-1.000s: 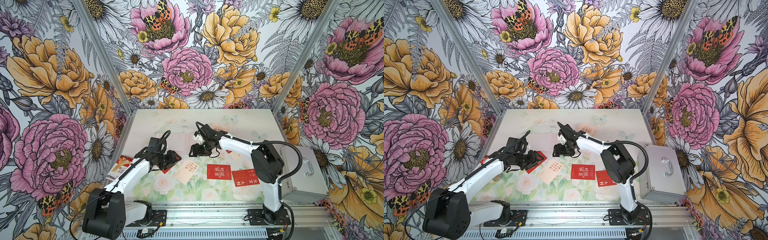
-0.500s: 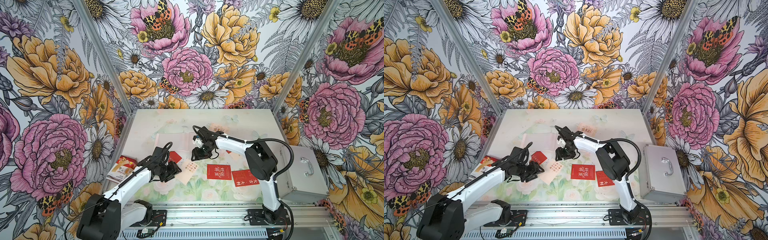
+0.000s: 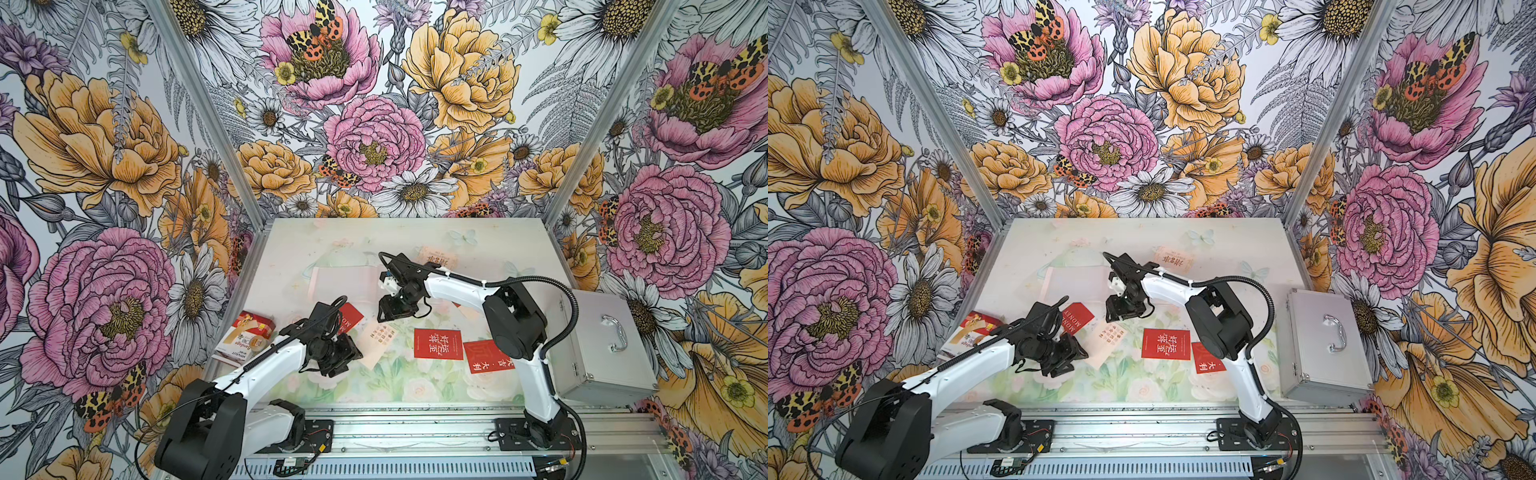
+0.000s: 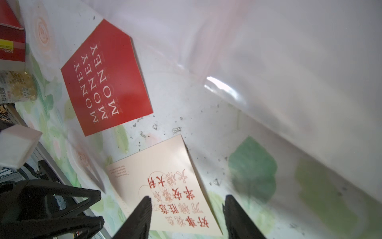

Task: Place the photos into the photo albums
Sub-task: Pick up the photo at the center of the board.

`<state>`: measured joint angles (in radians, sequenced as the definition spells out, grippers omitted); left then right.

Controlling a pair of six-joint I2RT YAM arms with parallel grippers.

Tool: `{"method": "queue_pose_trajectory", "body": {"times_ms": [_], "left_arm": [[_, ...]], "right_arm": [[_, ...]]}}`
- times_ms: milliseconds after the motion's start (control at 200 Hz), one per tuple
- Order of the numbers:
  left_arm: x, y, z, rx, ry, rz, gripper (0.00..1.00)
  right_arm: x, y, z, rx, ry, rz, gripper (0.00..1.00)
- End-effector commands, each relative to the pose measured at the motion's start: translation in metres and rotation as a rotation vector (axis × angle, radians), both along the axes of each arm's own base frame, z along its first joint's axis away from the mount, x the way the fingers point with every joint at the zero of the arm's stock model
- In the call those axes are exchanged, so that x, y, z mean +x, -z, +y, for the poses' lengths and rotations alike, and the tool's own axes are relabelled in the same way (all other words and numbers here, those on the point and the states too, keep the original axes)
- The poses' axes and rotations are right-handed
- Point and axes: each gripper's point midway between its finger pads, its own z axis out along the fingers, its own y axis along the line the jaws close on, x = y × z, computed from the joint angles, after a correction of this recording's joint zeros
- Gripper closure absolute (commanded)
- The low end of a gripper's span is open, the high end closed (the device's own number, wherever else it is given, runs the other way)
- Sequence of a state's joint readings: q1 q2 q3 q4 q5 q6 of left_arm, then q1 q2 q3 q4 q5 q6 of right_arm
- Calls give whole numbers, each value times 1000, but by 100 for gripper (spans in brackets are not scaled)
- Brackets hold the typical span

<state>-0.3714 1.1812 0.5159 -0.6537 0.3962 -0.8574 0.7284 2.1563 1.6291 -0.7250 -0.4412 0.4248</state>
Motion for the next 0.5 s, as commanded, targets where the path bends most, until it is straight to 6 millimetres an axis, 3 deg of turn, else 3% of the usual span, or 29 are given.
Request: {"method": "queue_pose_trajectory", "body": {"times_ms": [0,495], "left_arm": [[1,1,0,20,14,-9,44],[11,14,-3,29,7,-36,45]], "right_arm": [[1,7,7,-11,-6,0,44],[-5,18,16,-17,-22,26,49]]}}
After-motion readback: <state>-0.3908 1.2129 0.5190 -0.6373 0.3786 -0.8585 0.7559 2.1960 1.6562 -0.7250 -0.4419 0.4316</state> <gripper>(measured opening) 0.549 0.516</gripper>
